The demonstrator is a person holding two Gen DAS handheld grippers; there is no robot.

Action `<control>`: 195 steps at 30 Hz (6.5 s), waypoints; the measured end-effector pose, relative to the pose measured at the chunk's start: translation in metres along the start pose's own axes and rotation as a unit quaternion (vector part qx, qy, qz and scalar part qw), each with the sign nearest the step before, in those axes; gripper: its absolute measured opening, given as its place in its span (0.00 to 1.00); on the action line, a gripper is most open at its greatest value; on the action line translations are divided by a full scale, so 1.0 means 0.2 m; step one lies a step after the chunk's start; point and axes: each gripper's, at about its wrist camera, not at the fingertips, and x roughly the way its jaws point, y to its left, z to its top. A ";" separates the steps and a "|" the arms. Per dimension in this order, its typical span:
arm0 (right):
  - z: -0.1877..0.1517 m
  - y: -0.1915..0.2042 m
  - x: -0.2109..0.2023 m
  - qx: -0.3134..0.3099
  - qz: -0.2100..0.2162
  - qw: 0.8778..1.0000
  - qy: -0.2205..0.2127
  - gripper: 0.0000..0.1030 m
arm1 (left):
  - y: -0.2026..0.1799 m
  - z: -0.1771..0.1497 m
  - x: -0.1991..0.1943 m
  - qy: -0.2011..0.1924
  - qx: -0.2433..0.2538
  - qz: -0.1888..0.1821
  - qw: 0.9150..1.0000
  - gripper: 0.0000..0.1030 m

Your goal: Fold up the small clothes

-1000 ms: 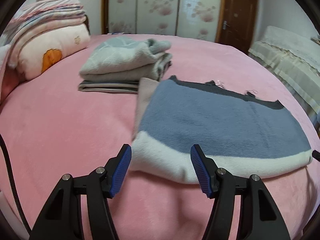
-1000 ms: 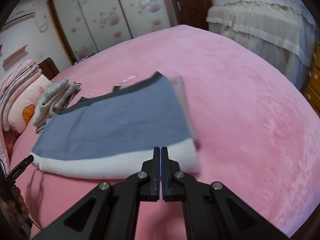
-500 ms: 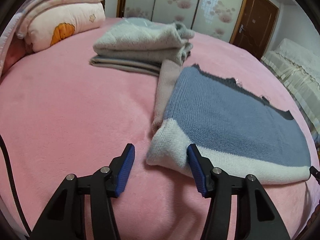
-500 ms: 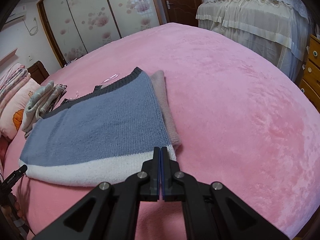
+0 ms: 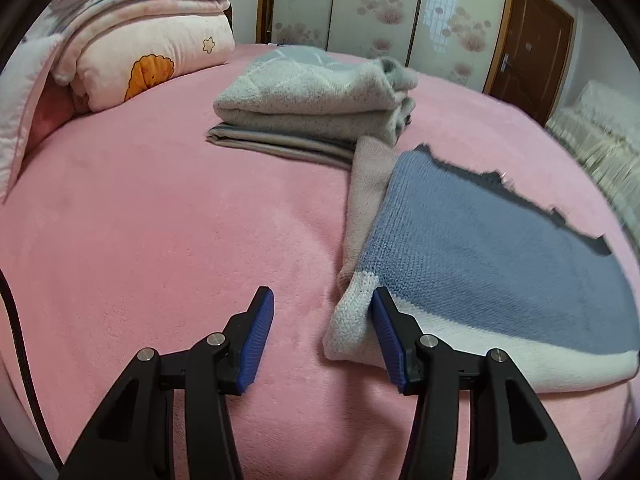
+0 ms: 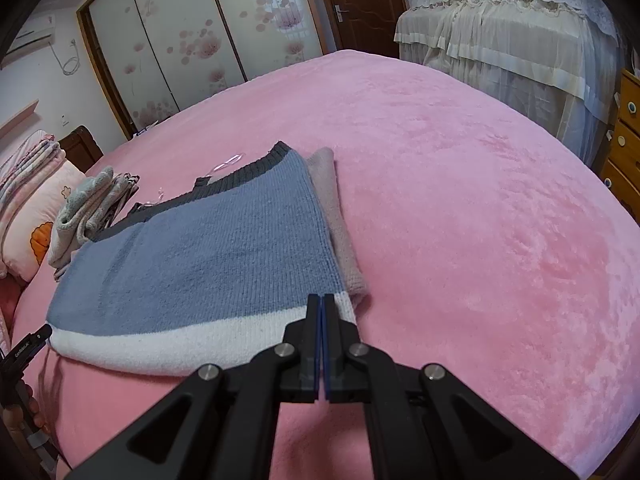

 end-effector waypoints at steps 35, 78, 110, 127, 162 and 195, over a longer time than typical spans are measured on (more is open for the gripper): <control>0.03 0.22 -0.07 -0.048 0.025 0.998 -0.006 0.00 | 0.13 -0.03 -0.06 0.124 -0.108 -0.084 0.983 0.63; -0.07 0.71 -0.08 -0.119 0.093 0.989 -0.004 0.00 | -0.09 -0.09 0.24 0.096 -0.216 -0.272 0.933 0.75; 0.17 0.94 0.45 -0.095 0.134 0.984 0.061 0.00 | -0.51 0.19 -0.27 -0.089 0.012 -0.134 0.987 0.17; 0.15 0.15 0.05 0.003 0.107 0.994 -0.013 0.00 | -1.41 0.12 -0.49 -0.109 0.168 -0.218 0.955 0.17; 0.08 -0.28 -0.02 0.067 0.061 0.996 0.000 0.00 | -1.92 -0.47 -0.33 -0.023 0.347 -0.223 0.911 0.32; 0.34 0.19 -0.15 -0.098 0.093 0.990 0.033 0.52 | -1.05 0.12 -0.21 0.080 0.087 -0.222 0.968 0.79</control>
